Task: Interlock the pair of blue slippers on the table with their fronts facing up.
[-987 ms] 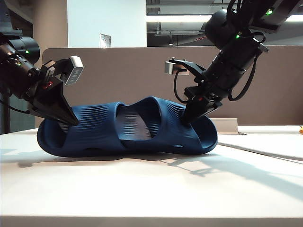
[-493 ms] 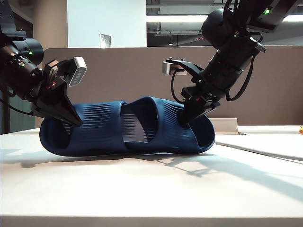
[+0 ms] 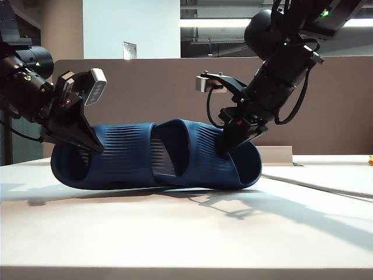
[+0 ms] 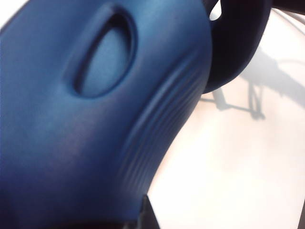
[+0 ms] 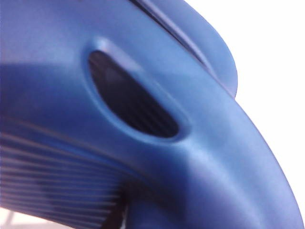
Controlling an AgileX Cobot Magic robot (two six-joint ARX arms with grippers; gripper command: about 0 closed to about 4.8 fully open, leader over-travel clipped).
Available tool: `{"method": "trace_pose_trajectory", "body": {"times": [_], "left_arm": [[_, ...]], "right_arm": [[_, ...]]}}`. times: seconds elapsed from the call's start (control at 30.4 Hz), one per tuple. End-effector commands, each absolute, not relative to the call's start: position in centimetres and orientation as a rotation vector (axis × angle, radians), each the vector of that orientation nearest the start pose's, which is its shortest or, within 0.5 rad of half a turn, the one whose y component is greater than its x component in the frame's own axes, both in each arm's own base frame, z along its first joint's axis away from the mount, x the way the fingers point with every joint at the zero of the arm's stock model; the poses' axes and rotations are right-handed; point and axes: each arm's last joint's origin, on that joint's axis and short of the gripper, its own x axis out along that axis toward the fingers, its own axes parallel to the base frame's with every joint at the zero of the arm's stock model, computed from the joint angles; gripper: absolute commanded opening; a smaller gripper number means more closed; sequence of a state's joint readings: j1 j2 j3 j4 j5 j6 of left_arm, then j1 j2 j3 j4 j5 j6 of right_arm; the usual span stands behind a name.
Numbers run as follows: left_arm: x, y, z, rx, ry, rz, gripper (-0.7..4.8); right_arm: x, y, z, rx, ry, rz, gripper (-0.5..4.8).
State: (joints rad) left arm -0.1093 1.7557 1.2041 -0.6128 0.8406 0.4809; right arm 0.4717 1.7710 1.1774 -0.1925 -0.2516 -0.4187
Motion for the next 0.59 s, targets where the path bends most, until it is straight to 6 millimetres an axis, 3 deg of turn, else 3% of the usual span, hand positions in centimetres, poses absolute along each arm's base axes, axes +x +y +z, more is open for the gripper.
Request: {"method": "trace_pose_trajectory", "body": {"times": [0.03, 0.46, 0.59], "left_arm": [[34.03, -6.53, 21.02, -0.055, 0.823, -1.139, -0.05], [34.02, -6.55, 21.04, -0.062, 0.819, -1.148, -0.05], [34.02, -6.55, 21.04, -0.063, 0.82, -1.148, -0.05]], "right_arm": [[32.9, 18.71, 20.79, -0.443, 0.616, 0.927, -0.02], [33.0, 18.85, 20.98, -0.403, 0.602, 0.936, 0.01], [33.0, 18.85, 20.98, -0.394, 0.606, 0.931, 0.89]]}}
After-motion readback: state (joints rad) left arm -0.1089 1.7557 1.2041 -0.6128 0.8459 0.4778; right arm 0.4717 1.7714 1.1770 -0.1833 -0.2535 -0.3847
